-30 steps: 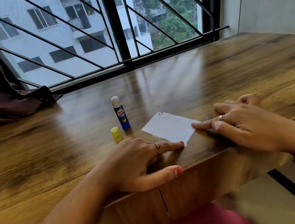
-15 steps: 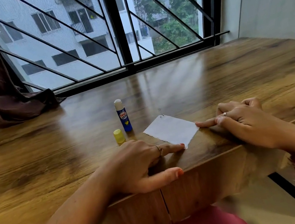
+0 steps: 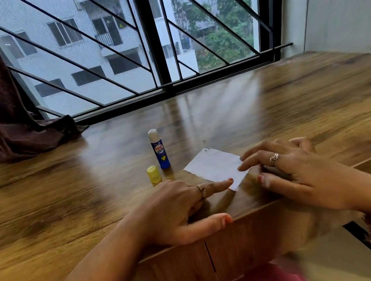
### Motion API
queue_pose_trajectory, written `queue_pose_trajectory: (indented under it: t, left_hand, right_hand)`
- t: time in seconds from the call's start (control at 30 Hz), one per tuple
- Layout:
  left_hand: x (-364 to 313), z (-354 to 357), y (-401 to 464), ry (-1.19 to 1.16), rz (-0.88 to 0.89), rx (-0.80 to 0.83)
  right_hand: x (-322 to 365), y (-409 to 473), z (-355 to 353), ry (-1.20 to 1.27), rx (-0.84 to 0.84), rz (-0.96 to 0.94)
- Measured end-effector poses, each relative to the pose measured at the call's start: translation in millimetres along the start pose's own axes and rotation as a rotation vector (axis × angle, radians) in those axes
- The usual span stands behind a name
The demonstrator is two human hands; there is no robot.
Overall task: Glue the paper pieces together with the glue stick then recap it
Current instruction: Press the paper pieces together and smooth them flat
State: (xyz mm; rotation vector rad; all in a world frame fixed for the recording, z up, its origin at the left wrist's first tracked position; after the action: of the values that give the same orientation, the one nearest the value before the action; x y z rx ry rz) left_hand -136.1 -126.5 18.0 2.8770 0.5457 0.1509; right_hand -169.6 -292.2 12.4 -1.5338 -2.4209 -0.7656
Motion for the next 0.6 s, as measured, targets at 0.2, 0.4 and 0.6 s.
queue_pose_trajectory:
  t: [0.2, 0.4, 0.6]
  left_hand:
    - [-5, -9, -4, -0.036, 0.041, -0.051]
    - [6, -41, -19, 0.068, -0.043, -0.46]
    - [34, -54, -36, -0.042, -0.197, -0.708]
  right_hand:
    - [15, 11, 13, -0.116, 0.064, -0.007]
    - [6, 27, 10, -0.172, 0.05, 0.018]
    - [-11, 59, 8, -0.215, 0.129, 0.052]
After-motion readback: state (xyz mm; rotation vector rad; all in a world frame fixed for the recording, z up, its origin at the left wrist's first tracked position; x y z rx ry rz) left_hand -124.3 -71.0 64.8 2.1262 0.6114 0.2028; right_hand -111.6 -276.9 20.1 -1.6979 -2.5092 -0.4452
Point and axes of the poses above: each hand's wrist, its own y-axis towards the middle knuckle, its own z-axis out of the palm, x = y × z, the point moved 7 cm from there along y, towards the middle knuckle, and after that the axes turned 9 degrees about y, right-handed, at the moved point
